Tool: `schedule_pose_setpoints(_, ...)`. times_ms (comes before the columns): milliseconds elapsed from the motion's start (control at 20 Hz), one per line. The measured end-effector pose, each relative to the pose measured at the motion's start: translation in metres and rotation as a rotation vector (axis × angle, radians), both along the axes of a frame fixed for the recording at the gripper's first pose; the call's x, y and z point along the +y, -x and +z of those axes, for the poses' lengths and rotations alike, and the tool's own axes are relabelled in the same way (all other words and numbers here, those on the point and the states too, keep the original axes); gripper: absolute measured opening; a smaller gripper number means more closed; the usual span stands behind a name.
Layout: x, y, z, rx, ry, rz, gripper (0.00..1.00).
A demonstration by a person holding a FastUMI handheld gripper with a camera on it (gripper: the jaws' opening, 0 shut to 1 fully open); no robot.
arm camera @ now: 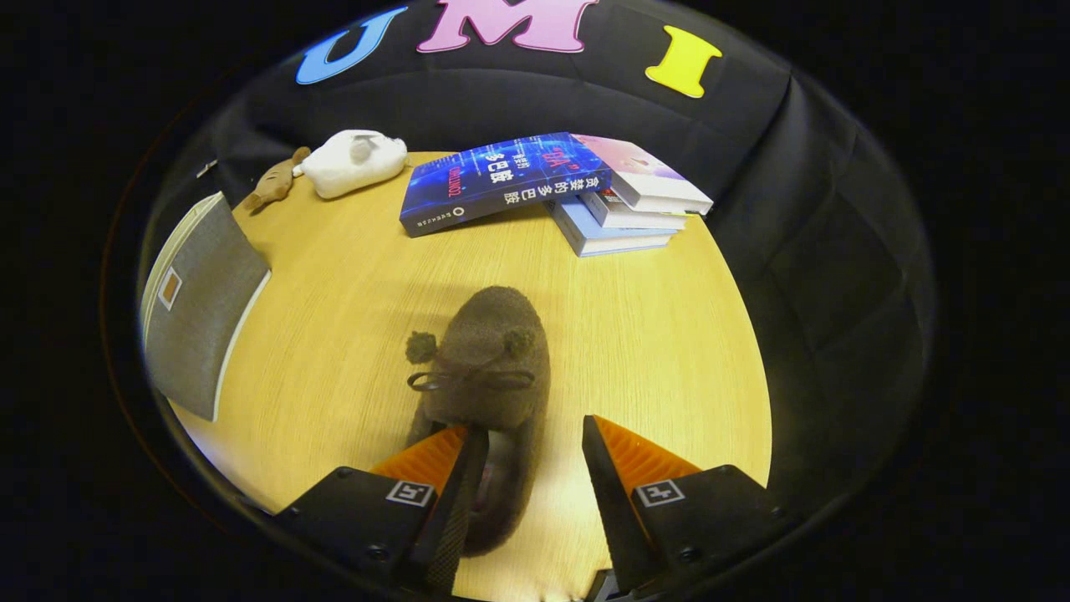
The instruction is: Open the storage box then place both shoes into the box .Put the left shoe in first, then the right shoe, with the right side of both shoes facing outward in a uniform manner.
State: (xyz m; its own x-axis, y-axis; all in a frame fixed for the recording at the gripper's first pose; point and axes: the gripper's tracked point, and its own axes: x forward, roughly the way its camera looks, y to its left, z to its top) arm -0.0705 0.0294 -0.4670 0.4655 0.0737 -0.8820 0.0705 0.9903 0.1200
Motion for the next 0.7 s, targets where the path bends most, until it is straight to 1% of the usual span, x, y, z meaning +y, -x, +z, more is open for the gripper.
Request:
schedule_pose_setpoints(100,0.003,-0.009,-0.012,0.007,0.013,-0.01,0.62)
schedule_pose_setpoints(200,0.002,-0.012,-0.019,0.023,0.051,-0.028,0.3)
schedule_pose_setpoints(250,0.001,-0.011,-0.013,0.027,0.059,-0.046,0.14)
schedule_pose_setpoints(300,0.005,-0.014,-0.017,0.026,0.035,-0.071,0.08)
schedule_pose_setpoints(450,0.019,-0.016,0.01,-0.009,-0.051,-0.115,0.08)
schedule_pose_setpoints(700,0.041,-0.027,0.082,-0.089,-0.098,-0.133,0.08)
